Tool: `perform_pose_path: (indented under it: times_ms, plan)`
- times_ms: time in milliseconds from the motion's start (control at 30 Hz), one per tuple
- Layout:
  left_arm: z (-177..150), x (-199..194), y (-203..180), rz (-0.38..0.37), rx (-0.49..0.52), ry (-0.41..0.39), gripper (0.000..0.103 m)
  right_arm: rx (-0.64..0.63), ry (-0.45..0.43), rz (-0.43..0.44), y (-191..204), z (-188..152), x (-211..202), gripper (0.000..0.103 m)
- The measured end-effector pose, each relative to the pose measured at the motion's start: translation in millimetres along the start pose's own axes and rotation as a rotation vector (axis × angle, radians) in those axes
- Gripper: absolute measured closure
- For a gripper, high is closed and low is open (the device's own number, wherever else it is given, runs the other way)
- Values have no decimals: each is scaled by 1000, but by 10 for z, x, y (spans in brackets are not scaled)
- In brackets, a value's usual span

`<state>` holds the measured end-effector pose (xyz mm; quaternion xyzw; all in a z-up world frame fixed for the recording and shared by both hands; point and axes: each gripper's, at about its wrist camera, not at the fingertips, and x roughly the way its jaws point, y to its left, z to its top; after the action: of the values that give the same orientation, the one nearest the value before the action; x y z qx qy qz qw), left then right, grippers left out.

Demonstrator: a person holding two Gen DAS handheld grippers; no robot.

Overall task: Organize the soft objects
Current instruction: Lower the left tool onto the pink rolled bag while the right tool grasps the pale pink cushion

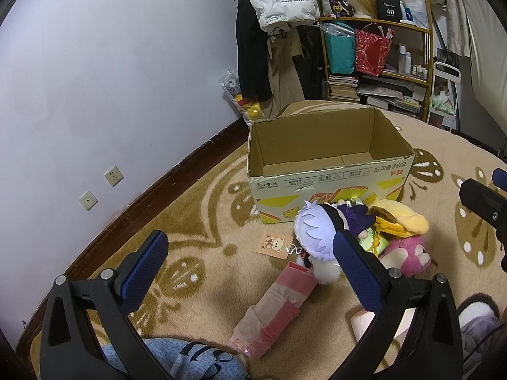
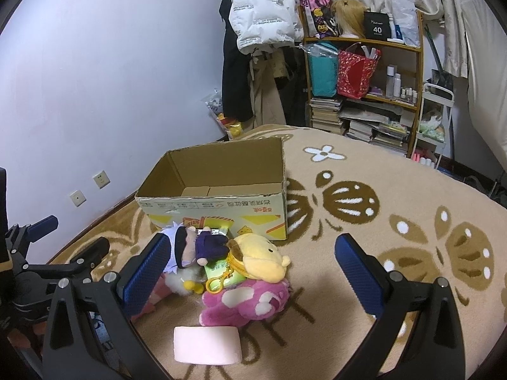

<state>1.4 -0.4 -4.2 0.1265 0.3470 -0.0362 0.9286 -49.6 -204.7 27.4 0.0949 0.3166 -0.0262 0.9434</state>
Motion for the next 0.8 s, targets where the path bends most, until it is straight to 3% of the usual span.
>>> perform_pose_path:
  times_ms: [433,667,800]
  plan:
    - [1,61,-16,-11,13,27,0,10,14,-7,-9,-6,-9,0]
    - [-2,266,-45,-54,36,120,0,-8,89,-10,26,-13,64,0]
    - [-11,421,-22,-70,28,190,0,5,191,-9,26,-86,212,0]
